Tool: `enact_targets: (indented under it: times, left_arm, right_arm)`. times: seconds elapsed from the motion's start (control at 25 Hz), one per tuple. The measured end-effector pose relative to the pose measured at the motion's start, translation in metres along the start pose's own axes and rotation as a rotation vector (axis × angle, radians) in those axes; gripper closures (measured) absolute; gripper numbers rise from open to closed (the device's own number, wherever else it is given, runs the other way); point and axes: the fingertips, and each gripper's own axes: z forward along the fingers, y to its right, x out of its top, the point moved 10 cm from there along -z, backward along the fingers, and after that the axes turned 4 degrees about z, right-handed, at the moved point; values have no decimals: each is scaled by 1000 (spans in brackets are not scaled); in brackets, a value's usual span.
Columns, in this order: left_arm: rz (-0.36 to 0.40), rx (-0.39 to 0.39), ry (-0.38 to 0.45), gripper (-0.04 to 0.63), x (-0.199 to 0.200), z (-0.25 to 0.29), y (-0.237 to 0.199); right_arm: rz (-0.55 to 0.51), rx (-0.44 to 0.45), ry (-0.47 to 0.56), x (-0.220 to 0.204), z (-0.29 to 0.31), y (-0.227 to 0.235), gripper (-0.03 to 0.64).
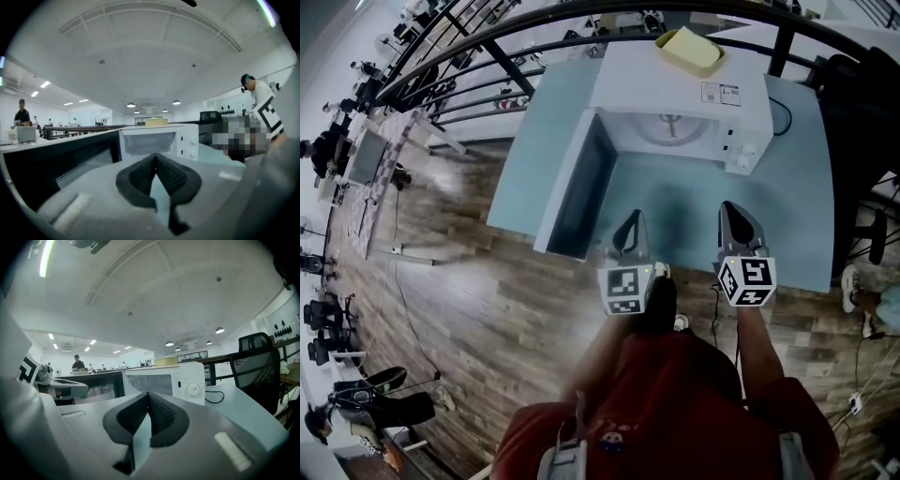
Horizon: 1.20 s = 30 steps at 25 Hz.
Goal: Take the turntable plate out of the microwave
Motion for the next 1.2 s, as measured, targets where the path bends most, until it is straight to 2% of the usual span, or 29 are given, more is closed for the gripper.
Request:
enact_targets:
  times: [0.44, 0.92, 1.2]
  left_arm:
    - [-5, -47, 48, 595, 4, 75, -30]
    - [4, -93, 48, 595, 6, 166, -80]
    - [18, -122, 75, 595, 5, 199, -102]
  right_arm:
    - [-48, -17, -22, 13, 67, 16, 617]
    - [-67, -46, -67, 23, 164, 31, 618]
    - [-76, -71, -89, 24, 202, 33, 618]
